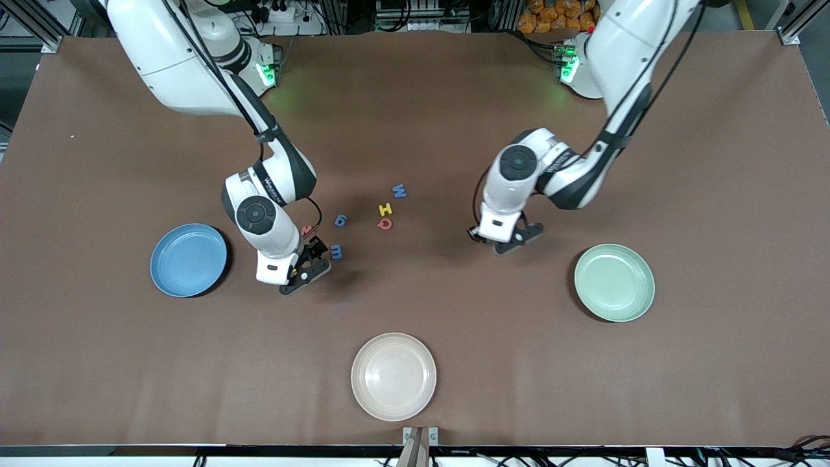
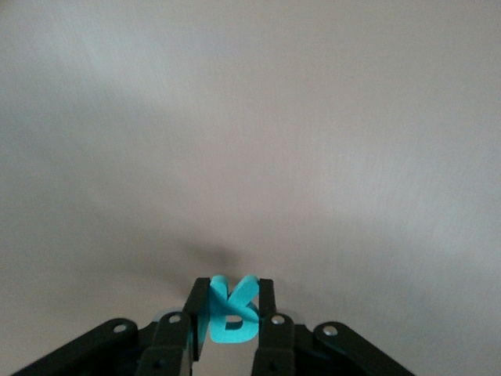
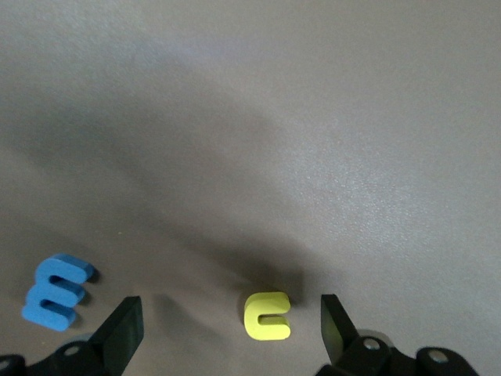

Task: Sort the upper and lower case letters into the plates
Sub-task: 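Put the teal b on the green plate with the left gripper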

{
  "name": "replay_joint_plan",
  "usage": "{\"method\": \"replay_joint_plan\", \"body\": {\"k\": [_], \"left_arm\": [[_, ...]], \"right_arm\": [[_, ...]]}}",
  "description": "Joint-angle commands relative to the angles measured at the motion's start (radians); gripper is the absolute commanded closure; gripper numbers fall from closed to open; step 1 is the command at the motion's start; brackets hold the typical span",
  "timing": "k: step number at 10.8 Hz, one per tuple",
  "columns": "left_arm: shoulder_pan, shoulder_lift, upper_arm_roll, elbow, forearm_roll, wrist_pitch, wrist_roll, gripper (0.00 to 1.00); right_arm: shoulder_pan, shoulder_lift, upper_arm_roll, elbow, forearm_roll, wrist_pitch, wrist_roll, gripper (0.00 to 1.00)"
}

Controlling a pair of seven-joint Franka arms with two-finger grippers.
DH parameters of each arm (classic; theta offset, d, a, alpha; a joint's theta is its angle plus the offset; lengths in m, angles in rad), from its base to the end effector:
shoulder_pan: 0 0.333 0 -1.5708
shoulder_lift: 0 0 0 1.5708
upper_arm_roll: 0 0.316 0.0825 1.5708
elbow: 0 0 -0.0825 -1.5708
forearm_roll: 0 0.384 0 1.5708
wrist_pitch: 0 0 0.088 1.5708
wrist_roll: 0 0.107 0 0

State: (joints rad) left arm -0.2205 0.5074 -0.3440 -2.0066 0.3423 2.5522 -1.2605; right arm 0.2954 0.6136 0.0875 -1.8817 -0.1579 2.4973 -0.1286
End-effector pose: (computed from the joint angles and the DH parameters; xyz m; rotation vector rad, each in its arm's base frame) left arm 0.5186 -0.3266 0.2204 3.0121 0.7124 0.1257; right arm 0.5896 0.2359 0.1815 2.9495 0.9473 0.0190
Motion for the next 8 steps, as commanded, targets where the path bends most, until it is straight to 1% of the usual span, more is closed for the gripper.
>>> {"method": "replay_joint_plan", "body": {"k": [1,3,5,8], "left_arm": [[0.125,-0.085,-0.009,-0.003,0.027,-0.068,0.199,1.00],[0.247,-0.121,-0.012,-0.001,0.027,-0.124,0.406,1.00],[0.360,-0.129,-0.013,-0.001,0.021,-0.145,0.606,1.00],[0.481,-0.080,-0.012,0.014,0.020,-0.145,0.768,1.00]], "right_arm": [[-0.024,0.017,0.002,0.010,-0.014,0.003,-0.025,0.00],[-0.024,0.017,0.002,0.009,-0.015,0.003,-0.026,0.00],[-0.027,0.020,0.000,0.007,-0.015,0.008,-0.026,0.00],[-0.028,0.029,0.000,0.006,-0.015,0.026,-0.026,0.00]]}}
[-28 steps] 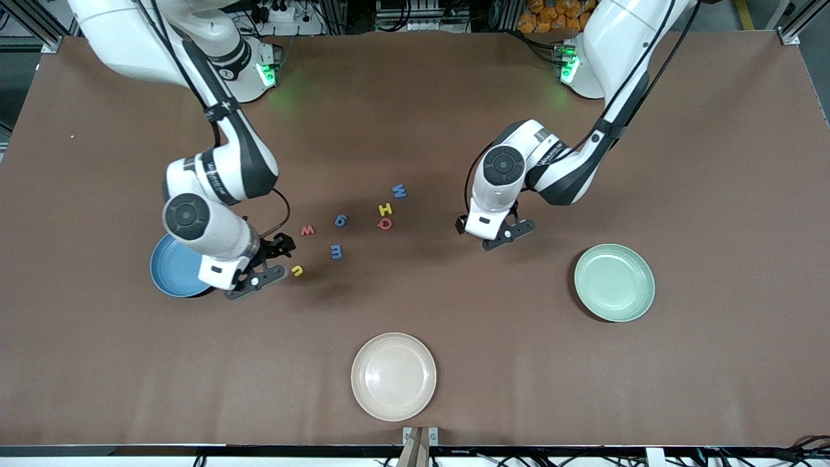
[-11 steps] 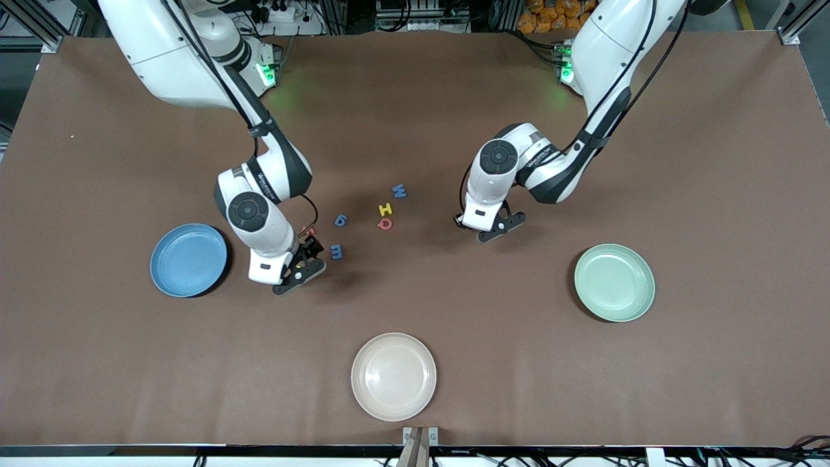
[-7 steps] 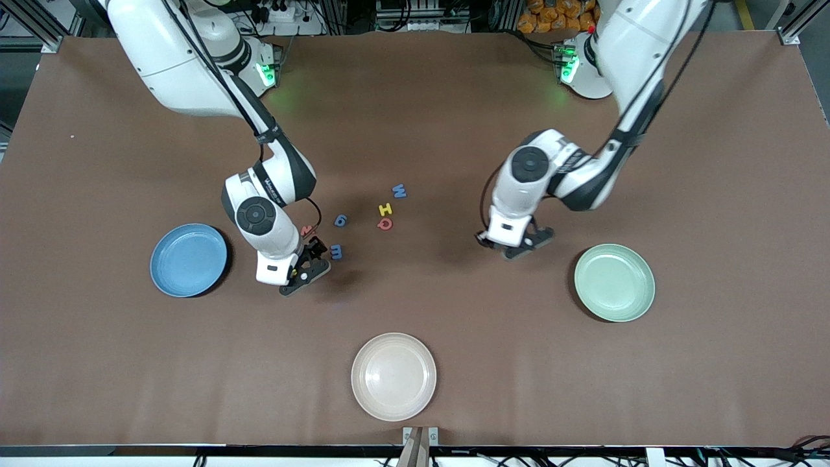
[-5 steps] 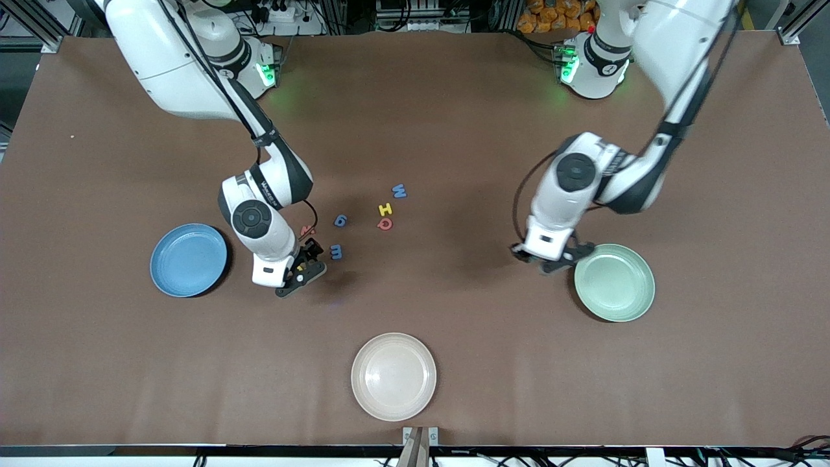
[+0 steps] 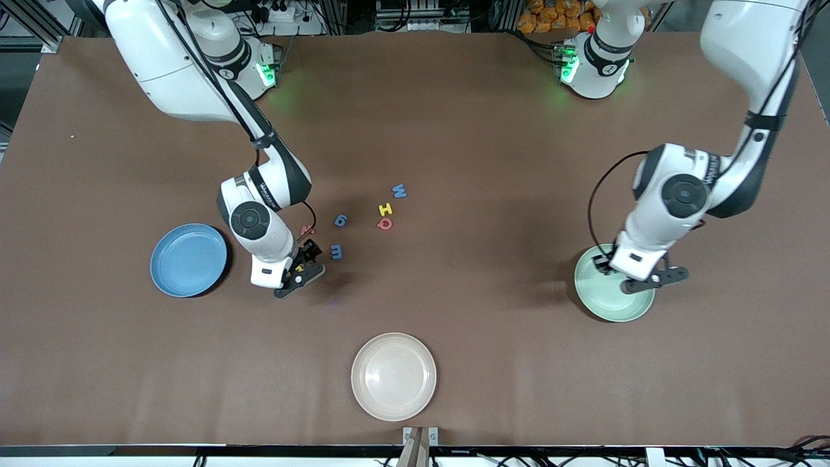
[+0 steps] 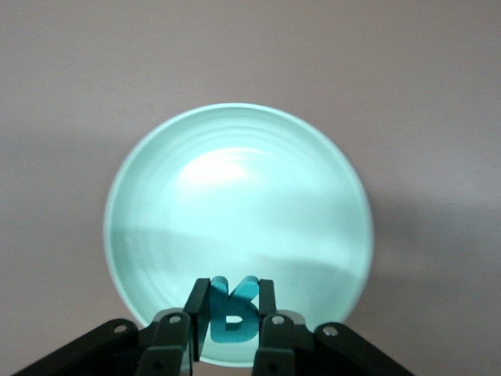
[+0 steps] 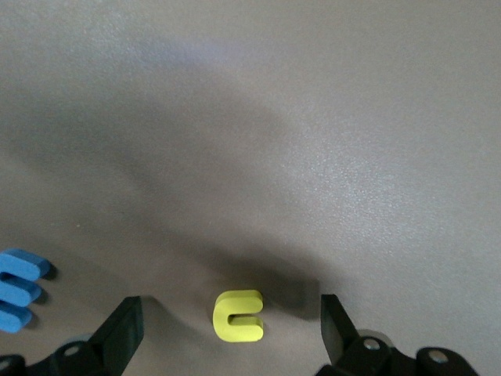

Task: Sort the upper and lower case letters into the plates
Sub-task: 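Put the teal b on the green plate with the left gripper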

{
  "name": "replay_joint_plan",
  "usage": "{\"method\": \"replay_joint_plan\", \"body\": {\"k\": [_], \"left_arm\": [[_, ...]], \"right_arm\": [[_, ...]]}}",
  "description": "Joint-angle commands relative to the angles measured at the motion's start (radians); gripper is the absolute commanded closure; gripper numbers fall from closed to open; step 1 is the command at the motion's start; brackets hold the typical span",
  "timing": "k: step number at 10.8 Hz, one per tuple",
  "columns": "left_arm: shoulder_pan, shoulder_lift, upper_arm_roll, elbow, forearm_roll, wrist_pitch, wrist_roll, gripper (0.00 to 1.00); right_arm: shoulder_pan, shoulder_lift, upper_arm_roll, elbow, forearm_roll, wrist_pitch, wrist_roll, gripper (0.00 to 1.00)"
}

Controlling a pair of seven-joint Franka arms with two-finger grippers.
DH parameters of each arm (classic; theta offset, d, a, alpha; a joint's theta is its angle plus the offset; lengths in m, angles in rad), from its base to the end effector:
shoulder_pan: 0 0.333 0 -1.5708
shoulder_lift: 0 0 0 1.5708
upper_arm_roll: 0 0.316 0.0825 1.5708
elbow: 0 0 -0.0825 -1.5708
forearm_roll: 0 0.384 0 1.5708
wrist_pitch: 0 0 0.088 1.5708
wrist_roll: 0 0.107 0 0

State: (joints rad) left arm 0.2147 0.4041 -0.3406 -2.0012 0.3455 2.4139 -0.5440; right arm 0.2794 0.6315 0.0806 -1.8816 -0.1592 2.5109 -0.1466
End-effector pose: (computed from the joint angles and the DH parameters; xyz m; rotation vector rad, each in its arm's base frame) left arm 0.6060 -0.0676 0.2690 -3.0428 -0.2927 -0.1160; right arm 0.5933 0.2224 0.1712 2.9483 0.9439 0.0108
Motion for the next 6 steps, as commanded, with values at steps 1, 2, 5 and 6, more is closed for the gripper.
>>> {"method": "replay_joint_plan", "body": {"k": [1,2,5,6], "left_arm": [[0.051,0.039,-0.015,0.018,0.014,-0.007,0.052,0.94],[0.051,0.041,-0.015,0.019,0.013,-0.006,0.049,0.75],[0.031,0.038,-0.020,0.019,0.010,-0.007,-0.015,0.00],[0.010,0.035,-0.040,0.022,0.010,-0.007,-0.071,0.00]], "right_arm": [[-0.011,0.011,0.005,0.006,-0.014,0.012,-0.007,0.00],[-0.011,0.011,0.005,0.004,-0.014,0.012,-0.008,0.00],[-0.029,0.010,0.005,0.004,-0.014,0.009,-0.053,0.19],[-0.029,0.008,0.005,0.004,-0.014,0.008,-0.063,0.70]]}}
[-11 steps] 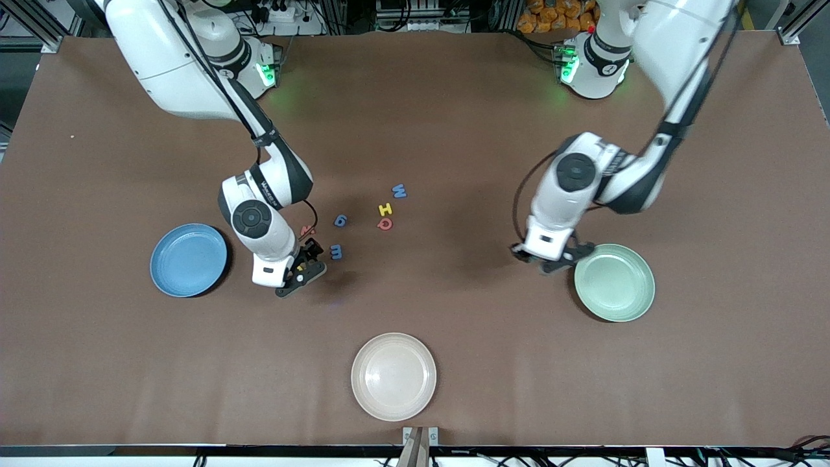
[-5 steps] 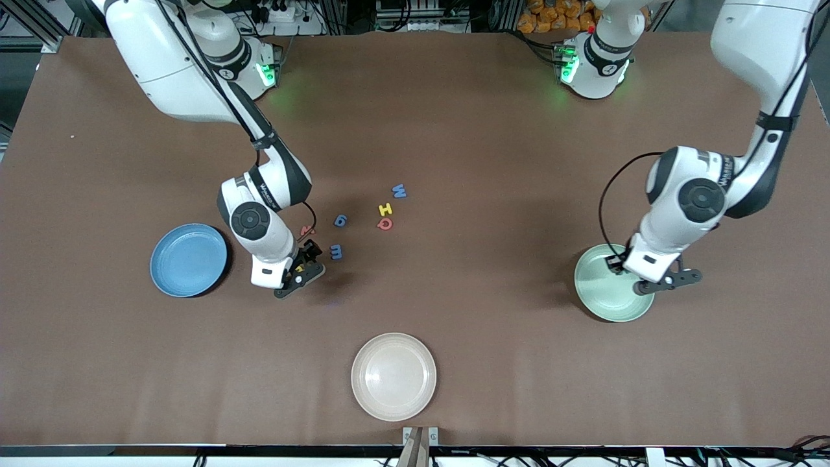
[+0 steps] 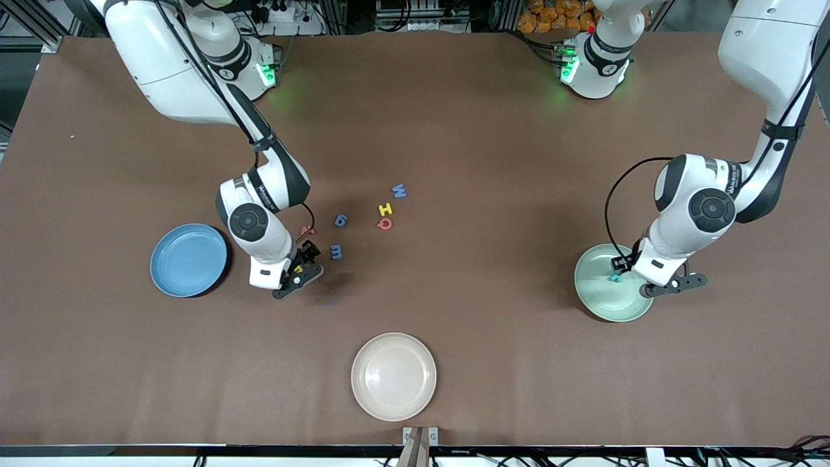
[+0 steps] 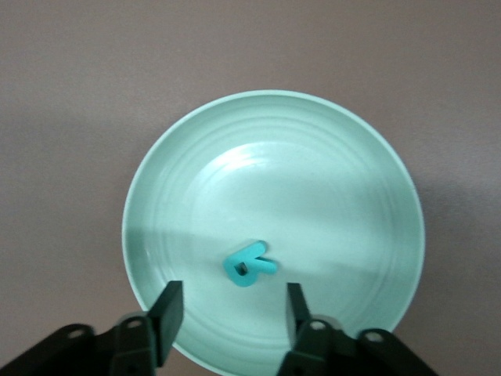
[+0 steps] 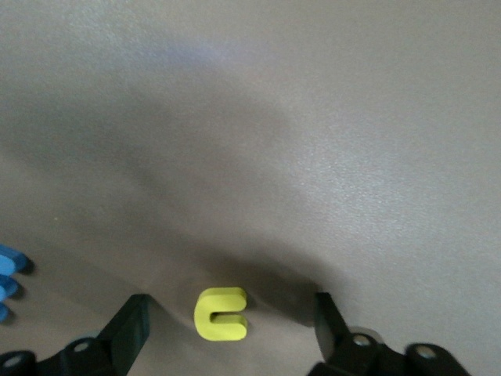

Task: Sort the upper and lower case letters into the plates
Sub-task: 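Put the teal b on the green plate with the left gripper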

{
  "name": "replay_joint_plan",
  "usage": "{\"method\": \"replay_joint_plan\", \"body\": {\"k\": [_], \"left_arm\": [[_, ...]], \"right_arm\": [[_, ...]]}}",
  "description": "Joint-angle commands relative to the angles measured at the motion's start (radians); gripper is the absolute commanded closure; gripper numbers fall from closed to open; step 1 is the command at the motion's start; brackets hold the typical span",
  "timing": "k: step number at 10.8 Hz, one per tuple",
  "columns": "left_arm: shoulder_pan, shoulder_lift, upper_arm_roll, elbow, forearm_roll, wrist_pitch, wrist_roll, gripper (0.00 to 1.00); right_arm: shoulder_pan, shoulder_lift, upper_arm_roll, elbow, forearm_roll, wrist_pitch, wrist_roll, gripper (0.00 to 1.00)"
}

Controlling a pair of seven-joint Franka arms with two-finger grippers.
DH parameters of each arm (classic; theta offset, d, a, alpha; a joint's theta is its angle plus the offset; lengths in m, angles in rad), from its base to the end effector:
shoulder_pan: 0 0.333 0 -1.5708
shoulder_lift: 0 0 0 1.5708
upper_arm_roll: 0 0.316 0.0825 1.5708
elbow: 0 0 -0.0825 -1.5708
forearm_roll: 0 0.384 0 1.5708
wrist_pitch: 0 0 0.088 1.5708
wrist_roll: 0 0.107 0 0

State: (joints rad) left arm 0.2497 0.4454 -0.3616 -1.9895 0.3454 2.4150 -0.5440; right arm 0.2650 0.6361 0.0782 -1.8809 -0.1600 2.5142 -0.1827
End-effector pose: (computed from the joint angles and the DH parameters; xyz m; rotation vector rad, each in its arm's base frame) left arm 0.6083 -0.0590 0.2518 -3.0576 -0.3203 -0.0733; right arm 0.5968 0.2125 0.1688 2.9372 0.9737 0.0079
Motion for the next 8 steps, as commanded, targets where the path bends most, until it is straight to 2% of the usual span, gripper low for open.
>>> {"method": "replay_joint_plan", "body": {"k": [1,3,6,8], "left_arm": [[-0.044,-0.011,-0.025,0.018,0.010,-0.011,-0.111,0.00],[-0.052,-0.013,-0.072,0.028,0.009,-0.030,-0.152,0.00],[-0.078,-0.011,-0.166,0.029,0.009,-0.037,-0.353,0.00],[-0.172,0.004,-0.168,0.050,0.009,-0.037,-0.466,0.00]], "right_arm": [[-0.013,0.001,0.008,0.003,-0.013,0.006,-0.029,1.00],[-0.012,0.001,0.008,0.003,-0.013,0.008,-0.029,1.00],[-0.012,-0.013,0.008,0.005,-0.012,-0.004,-0.026,1.00],[-0.039,-0.053,0.009,0.005,-0.012,-0.043,-0.023,1.00]]}}
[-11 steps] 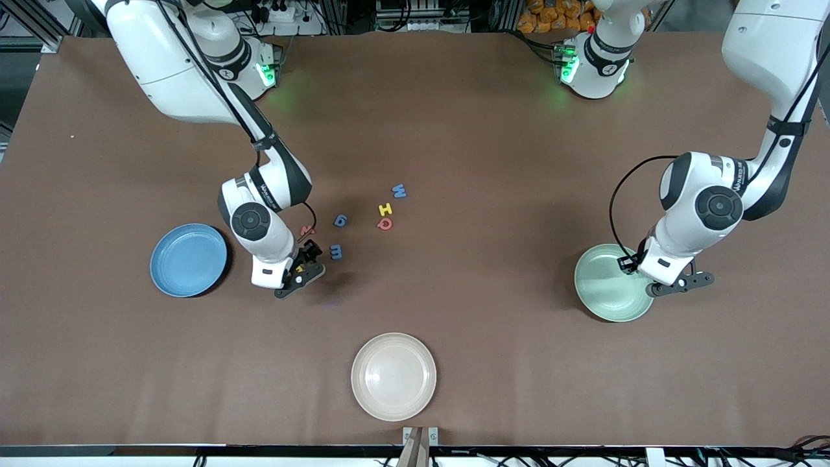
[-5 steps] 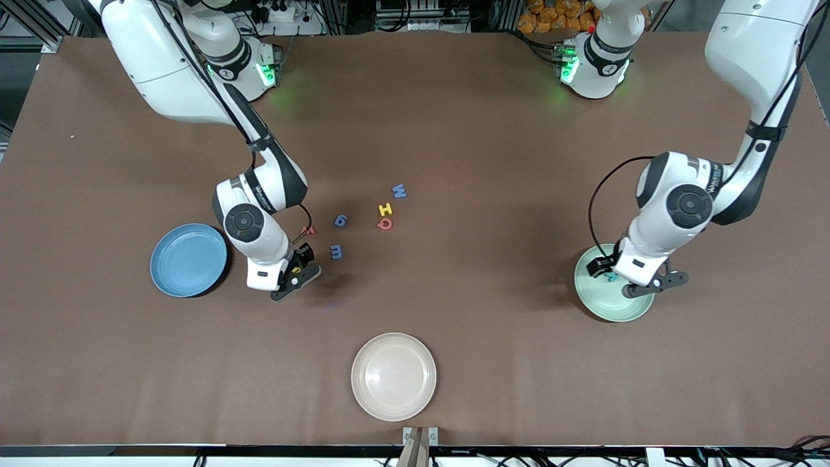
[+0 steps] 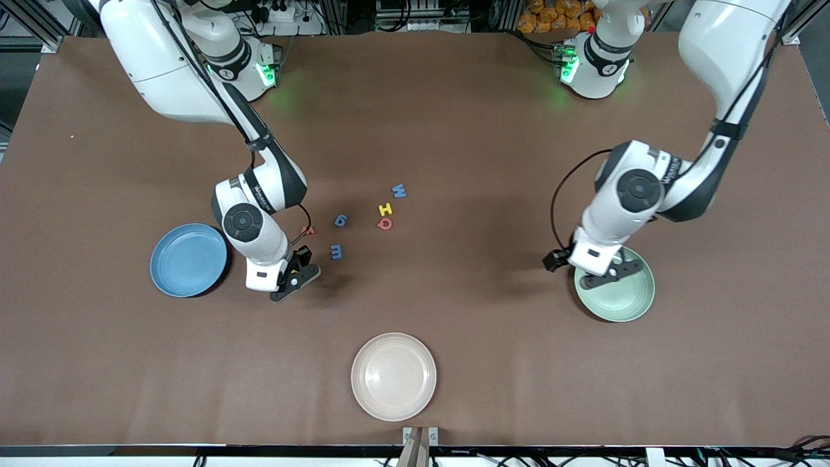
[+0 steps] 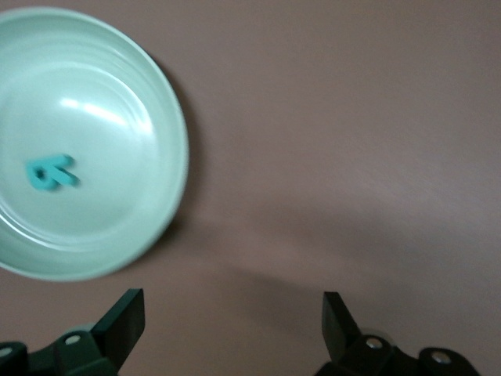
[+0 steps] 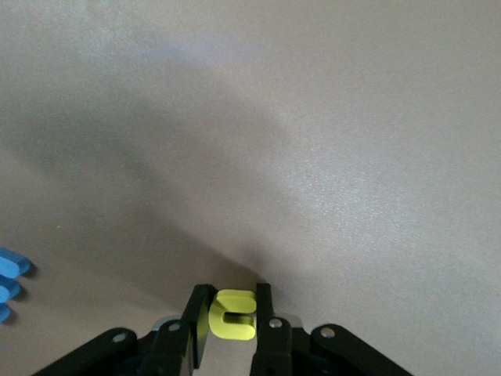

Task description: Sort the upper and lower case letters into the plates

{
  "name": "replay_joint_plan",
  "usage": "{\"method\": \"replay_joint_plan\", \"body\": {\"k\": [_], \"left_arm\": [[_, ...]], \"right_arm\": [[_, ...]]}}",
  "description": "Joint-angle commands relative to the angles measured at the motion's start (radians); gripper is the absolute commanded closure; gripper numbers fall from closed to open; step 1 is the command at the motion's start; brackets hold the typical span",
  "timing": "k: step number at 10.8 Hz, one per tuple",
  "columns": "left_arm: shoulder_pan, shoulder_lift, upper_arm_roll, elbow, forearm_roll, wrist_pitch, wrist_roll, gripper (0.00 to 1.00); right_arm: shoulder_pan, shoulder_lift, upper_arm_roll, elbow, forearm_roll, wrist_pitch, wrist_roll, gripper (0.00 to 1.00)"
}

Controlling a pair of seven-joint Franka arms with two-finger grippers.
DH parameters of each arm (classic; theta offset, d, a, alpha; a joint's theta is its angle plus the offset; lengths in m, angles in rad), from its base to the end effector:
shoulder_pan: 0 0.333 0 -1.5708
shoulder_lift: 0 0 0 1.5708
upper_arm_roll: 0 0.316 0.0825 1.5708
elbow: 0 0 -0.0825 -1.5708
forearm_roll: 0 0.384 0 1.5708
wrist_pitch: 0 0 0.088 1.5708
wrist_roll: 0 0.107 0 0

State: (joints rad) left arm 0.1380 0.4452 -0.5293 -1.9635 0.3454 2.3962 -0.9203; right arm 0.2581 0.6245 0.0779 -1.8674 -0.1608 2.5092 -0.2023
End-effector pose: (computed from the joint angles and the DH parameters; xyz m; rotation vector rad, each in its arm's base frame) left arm 0.5794 -0.2199 0.2791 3.0743 0.5122 0.1056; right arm 0.6043 0.2098 0.1809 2.9291 0.9902 0.0380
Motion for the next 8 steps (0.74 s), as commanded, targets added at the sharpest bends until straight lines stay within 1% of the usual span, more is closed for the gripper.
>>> {"method": "replay_joint_plan", "body": {"k": [1,2,4,5,8], "left_arm": [[-0.116,0.029,0.000,0.056,0.009,-0.034,-0.160,0.00],[-0.161,0.062,0.000,0.108,0.010,-0.078,-0.204,0.00],[-0.286,0.124,0.005,0.210,0.017,-0.139,-0.335,0.00],[-0.341,0.142,0.009,0.233,0.021,-0.149,-0.386,0.00],[-0.454,0.168,0.021,0.236,0.023,-0.149,-0.433,0.00]], "right_arm": [[-0.046,-0.063,0.010,-0.003,-0.010,-0.076,-0.005,1.00],[-0.068,-0.087,0.011,-0.003,-0.009,-0.102,-0.005,1.00],[-0.100,-0.127,0.010,0.004,-0.009,-0.183,-0.006,1.00],[-0.118,-0.140,0.010,0.004,-0.009,-0.206,-0.006,1.00],[-0.187,-0.172,0.008,0.004,-0.009,-0.262,-0.008,1.00]]}}
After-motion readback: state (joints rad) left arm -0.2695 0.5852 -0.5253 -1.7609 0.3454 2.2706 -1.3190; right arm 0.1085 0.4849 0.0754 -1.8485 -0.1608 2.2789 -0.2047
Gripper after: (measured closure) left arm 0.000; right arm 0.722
